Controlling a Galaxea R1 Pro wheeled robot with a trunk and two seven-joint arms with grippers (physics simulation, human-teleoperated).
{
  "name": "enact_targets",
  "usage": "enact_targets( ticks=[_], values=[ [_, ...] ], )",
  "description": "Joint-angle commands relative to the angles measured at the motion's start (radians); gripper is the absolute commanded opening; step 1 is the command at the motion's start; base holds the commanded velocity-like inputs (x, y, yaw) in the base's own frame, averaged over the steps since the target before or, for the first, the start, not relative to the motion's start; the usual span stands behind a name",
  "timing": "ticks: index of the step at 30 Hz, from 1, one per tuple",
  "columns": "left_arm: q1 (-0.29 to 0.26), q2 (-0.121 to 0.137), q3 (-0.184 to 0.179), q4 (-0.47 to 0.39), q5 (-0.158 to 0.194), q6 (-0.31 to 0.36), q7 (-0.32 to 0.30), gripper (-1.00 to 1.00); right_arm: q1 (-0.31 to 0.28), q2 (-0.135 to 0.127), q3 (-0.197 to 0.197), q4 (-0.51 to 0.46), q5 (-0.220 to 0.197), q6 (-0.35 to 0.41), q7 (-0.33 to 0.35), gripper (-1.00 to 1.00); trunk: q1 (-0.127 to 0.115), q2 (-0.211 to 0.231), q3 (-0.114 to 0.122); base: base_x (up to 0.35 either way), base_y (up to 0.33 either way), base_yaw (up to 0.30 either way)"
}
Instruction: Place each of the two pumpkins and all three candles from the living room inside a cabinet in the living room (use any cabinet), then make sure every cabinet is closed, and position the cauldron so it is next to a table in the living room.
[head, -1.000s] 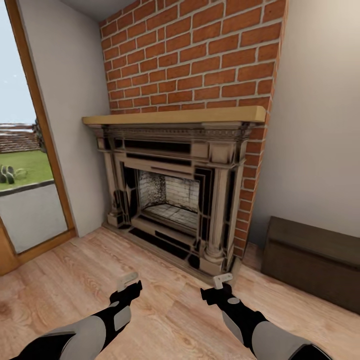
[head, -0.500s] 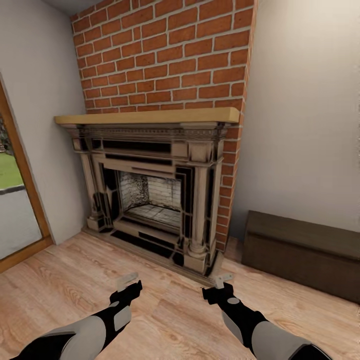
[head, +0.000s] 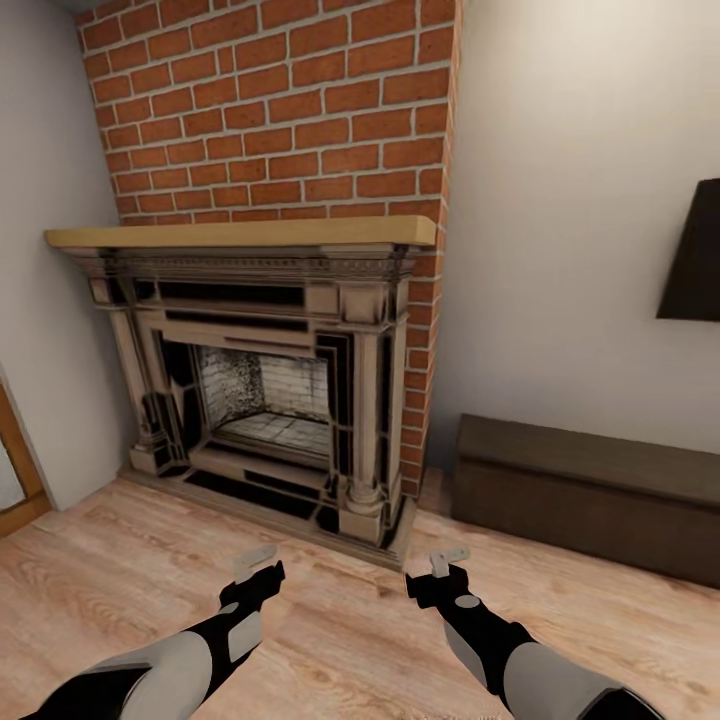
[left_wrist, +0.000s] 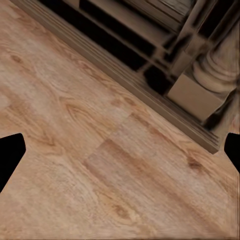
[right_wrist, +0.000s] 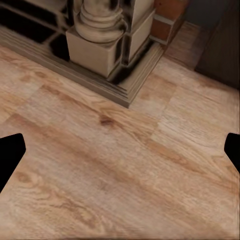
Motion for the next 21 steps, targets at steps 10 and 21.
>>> enact_targets(
  ticks=[10,21],
  values=[
    [-0.002,0.000,0.008,0.004,-0.002,-0.007,0.001,1.00,-0.001,0.000,0.009,0.001,-0.010,-0.004,-0.004,1.00,0.000,-0.001,-0.001,0.000,0.000,-0.294],
    [-0.001,-0.001,0.008,0.004,-0.002,-0.007,0.001,1.00,-0.001,-0.001,-0.006,0.001,-0.010,-0.004,-0.004,1.00,0.000,-0.001,-0.011,0.000,0.000,-0.245]
  ],
)
